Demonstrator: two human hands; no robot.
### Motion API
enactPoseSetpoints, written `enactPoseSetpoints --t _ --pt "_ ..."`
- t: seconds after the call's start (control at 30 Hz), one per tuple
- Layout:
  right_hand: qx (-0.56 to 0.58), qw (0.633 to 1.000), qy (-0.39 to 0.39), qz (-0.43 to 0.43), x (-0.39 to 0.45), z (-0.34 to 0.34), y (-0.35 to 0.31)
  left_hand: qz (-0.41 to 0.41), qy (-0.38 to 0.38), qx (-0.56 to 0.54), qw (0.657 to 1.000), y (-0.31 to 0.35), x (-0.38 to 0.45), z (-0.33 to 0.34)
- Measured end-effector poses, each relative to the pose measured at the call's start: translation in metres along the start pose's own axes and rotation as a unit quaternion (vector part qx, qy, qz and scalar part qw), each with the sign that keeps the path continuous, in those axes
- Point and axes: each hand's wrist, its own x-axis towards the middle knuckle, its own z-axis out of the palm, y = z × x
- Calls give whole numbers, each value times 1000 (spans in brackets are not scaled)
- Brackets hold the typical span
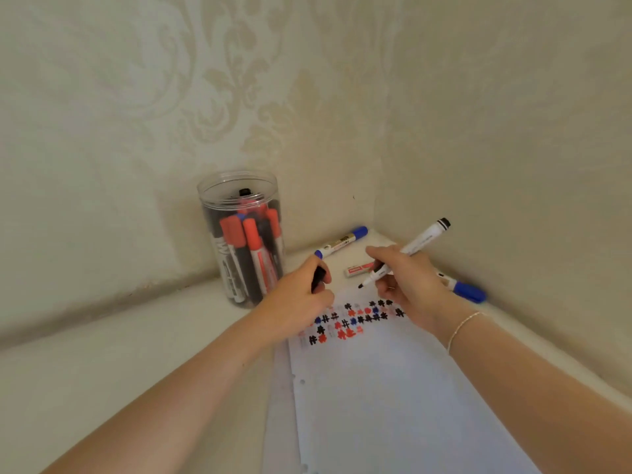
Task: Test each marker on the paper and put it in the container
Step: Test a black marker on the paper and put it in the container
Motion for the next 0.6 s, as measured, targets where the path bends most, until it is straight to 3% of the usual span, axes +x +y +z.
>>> enactPoseSetpoints --t 0.13,0.47,0.6 --pt "-58 998 -20 -18 -14 -2 20 28 -3 53 998 -9 -5 13" --pt "-199 971 106 -82 -14 -2 41 59 -24 122 990 -24 -5 24" --pt "-212 967 111 -91 -11 -1 43 66 -27 123 990 -29 -3 24"
